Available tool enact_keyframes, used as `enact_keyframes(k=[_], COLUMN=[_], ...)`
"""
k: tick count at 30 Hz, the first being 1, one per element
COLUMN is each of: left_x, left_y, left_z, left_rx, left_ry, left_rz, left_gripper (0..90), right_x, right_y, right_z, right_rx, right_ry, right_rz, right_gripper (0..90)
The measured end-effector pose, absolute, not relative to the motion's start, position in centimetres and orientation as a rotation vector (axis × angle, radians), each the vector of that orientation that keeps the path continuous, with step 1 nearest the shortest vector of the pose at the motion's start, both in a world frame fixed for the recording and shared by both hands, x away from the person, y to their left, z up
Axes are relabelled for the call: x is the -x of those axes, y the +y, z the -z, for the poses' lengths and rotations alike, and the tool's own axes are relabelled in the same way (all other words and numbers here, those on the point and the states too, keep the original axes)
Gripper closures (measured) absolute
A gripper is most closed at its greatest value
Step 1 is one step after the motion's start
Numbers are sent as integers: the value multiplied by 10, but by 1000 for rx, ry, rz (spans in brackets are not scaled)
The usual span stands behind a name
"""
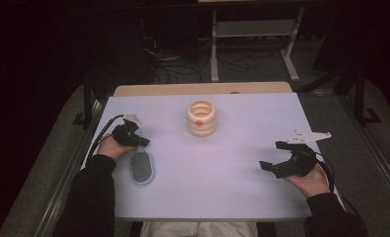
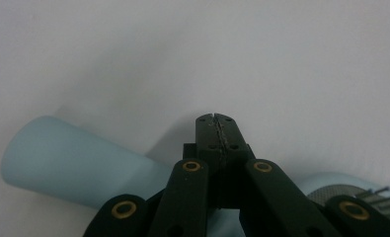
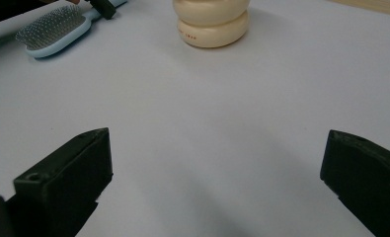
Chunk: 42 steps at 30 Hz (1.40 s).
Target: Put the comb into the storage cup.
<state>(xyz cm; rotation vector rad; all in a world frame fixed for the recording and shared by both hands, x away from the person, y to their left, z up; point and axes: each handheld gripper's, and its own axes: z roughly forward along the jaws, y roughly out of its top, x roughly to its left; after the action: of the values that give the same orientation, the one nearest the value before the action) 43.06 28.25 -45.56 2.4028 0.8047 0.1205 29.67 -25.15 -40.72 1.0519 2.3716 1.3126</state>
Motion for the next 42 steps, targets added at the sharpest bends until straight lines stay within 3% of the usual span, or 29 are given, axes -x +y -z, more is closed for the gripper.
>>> enact_keyframes(k=[42], left_x=[-385], left_y=[331], left_z=[455], left_rx=[-2407], left_ry=[852], left_rz=[-148], left_gripper=[900], right_x=[-297], right_y=[-250], right_z=[408], right_rx=[-1058], right_ry=[2383], right_rz=[-1301], right_gripper=[0])
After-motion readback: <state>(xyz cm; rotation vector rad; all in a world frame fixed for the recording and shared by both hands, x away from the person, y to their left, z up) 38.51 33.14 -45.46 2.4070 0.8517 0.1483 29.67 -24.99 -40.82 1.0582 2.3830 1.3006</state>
